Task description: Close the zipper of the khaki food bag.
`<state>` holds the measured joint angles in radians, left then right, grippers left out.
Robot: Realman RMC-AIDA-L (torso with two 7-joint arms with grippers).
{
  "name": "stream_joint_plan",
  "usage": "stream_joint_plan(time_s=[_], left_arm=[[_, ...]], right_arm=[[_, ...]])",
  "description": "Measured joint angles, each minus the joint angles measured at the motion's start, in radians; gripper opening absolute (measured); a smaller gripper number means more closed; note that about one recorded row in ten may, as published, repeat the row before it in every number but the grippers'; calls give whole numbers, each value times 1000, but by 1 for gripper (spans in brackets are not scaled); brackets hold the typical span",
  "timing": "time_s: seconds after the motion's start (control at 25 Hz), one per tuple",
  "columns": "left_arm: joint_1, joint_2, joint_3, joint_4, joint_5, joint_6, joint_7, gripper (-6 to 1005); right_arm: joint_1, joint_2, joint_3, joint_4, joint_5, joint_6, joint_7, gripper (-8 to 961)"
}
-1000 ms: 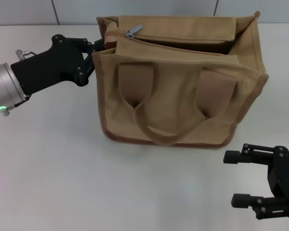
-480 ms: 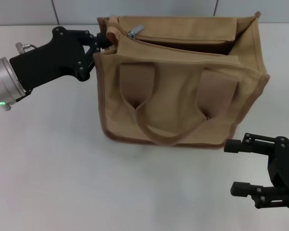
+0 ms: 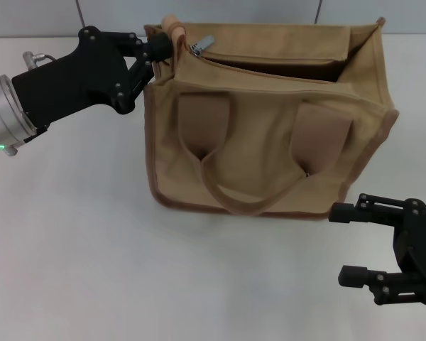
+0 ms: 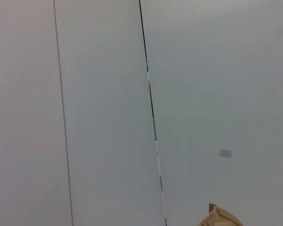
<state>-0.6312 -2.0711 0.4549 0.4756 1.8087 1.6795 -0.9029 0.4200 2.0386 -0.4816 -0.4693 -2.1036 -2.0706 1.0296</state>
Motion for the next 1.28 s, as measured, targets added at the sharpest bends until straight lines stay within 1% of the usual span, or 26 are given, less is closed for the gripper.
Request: stream_joint_plan(time_s=[0.48, 0.76, 0.8, 0.88, 0.96, 1.0, 1.04, 1.28], left_arm=[[-2, 0, 2, -5, 0, 5, 8, -1], [-2, 0, 4, -8, 0, 6, 9, -1], [-2, 0, 4, -8, 0, 8, 9, -1], [-2, 0, 4, -8, 0, 9, 9, -1], [-2, 0, 4, -8, 0, 11, 9, -1], [-2, 0, 4, -8, 0, 13, 8, -1], [-2, 0, 4, -8, 0, 18, 7, -1], [-2, -1, 2, -8, -8, 38, 9, -2]], right_arm=[[1, 0, 0, 1, 22, -3, 0, 778], [19, 1, 1, 9, 40, -22, 45, 769], [21, 1, 1, 9, 75, -29, 81, 767], [22, 1, 1, 9, 97, -30, 102, 765], [29, -3, 2, 8, 146, -30, 153, 762], [46, -6, 2, 9, 184, -31, 205, 761], [46, -6, 2, 9, 184, -31, 205, 759], [120, -13, 2, -29, 285, -20, 393, 751]])
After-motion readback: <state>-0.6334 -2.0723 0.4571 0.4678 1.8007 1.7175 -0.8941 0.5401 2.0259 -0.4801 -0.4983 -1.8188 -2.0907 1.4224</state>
